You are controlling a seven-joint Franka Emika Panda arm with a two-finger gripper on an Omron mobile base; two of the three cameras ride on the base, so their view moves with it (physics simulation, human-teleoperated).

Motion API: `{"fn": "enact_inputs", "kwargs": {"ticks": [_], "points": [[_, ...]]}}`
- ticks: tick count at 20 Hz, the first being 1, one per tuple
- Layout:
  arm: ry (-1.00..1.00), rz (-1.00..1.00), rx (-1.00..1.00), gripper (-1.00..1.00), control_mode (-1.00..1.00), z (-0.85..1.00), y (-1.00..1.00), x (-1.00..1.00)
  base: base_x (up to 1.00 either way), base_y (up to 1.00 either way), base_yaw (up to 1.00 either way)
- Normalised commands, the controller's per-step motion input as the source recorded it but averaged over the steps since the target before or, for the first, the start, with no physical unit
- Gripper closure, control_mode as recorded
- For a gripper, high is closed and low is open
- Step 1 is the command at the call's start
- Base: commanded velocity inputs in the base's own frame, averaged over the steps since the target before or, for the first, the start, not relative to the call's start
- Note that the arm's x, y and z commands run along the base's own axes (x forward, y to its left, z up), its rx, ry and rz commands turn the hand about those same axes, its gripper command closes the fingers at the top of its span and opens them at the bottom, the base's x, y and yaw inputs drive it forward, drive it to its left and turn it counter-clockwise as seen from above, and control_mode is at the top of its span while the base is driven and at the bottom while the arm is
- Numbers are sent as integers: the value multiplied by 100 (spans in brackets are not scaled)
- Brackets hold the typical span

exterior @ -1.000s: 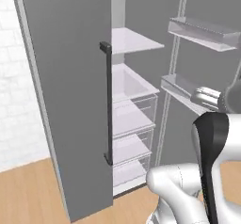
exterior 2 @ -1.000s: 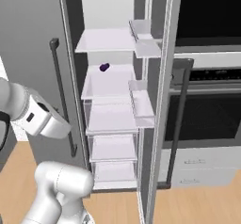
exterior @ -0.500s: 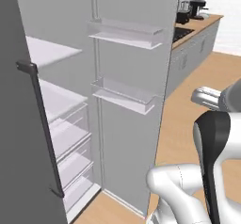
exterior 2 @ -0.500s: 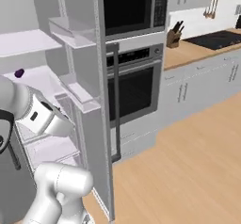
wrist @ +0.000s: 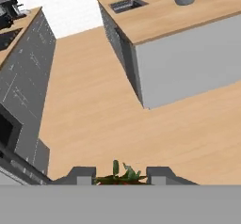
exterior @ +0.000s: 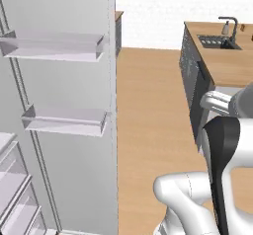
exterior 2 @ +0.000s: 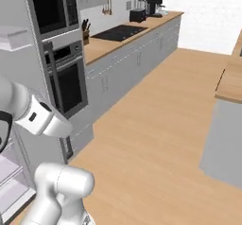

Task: Take the strawberry from the fridge and place it on top of the pancake, located on the dining counter.

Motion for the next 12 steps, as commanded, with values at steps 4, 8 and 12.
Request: {"fn": "enact_inputs", "kwargs": {"ticks": [4,8,12], "points": [[0,0,0,100,100,0,0,0,37,-62,-51],[0,0,0,100,100,0,0,0,64,-100,-29],[0,0,0,100,100,0,0,0,65,-100,-18]]}}
